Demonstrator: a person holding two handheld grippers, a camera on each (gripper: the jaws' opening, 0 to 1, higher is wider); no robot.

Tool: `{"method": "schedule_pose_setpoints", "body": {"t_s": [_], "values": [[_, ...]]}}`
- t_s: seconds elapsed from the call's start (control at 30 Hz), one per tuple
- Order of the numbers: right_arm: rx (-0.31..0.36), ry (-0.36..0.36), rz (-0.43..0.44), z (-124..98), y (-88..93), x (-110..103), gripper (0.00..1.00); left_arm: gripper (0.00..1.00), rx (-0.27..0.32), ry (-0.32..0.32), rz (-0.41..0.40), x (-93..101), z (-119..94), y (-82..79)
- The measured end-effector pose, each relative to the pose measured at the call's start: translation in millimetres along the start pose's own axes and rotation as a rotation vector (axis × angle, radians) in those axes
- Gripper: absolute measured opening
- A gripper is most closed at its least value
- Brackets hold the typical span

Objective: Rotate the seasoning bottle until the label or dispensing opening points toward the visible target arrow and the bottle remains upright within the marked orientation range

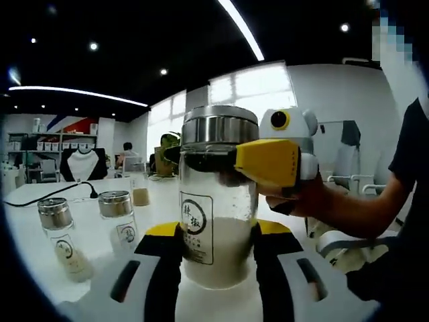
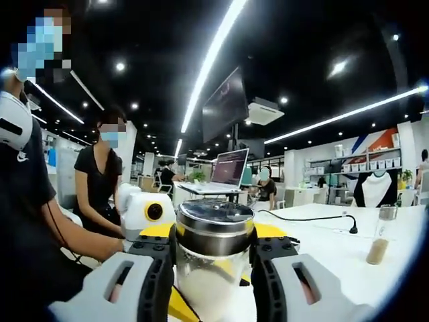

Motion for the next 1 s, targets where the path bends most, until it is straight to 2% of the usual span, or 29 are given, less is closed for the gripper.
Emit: {"method": "schedule_pose_setpoints", "body": {"t_s": [0.1,0.17,0.27,0.3,0.37,0.4,0.5,0.67,0.83,0.87,0.9,0.93,1.0], "values": [[-0.024,0.081,-0.007,6,2.0,4,0.41,0.44,-0.018,-0.097,0.013,-11.4,-2,2.7],[-0.022,0.128,0.01,11,1.1,5,0.41,0.44,-0.018,-0.136,0.016,-14.4,-3,2.7],[-0.021,0.211,0.002,16,0.4,7,0.43,0.44,-0.019,-0.229,0.067,-19.8,-5,1.9],[-0.057,0.274,-0.013,19,4.1,11,0.44,0.43,-0.043,-0.324,0.129,-24.8,-6,3.5],[-0.073,0.324,-0.018,22,6.2,13,0.45,0.43,-0.059,-0.395,0.165,-27.0,-6,4.5],[-0.068,0.355,-0.002,23,7.0,16,0.46,0.43,-0.06,-0.408,0.173,-27.0,-6,4.2],[-0.054,0.382,0.022,24,6.7,17,0.46,0.43,-0.054,-0.405,0.158,-27.5,-6,3.7],[-0.049,0.441,0.077,27,8.7,20,0.46,0.43,-0.06,-0.474,0.175,-34.2,-8,4.2],[-0.067,0.465,0.059,31,11.1,19,0.45,0.43,-0.084,-0.52,0.19,-38.8,-9,6.6],[-0.079,0.457,0.049,30,10.7,18,0.43,0.43,-0.084,-0.509,0.181,-39.8,-9,6.9],[-0.087,0.433,0.027,30,9.8,16,0.41,0.43,-0.08,-0.472,0.144,-38.6,-6,8.3],[-0.086,0.395,0.011,31,8.7,14,0.4,0.44,-0.072,-0.409,0.095,-38.4,-3,8.9],[-0.096,0.36,-0.024,31,9.9,15,0.39,0.45,-0.068,-0.345,0.11,-37.4,1,8.2]]}}
Point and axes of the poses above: the point that each gripper's makers call its tool centre point, and the gripper's own axes: z roughly forward along the fingers, x roughly to its right, y roughly out of its underside, the point moved 3 cm from there along -z, roughly backward along the fingers, and after that the axes turned 15 degrees about -x, right-handed, at the moved point
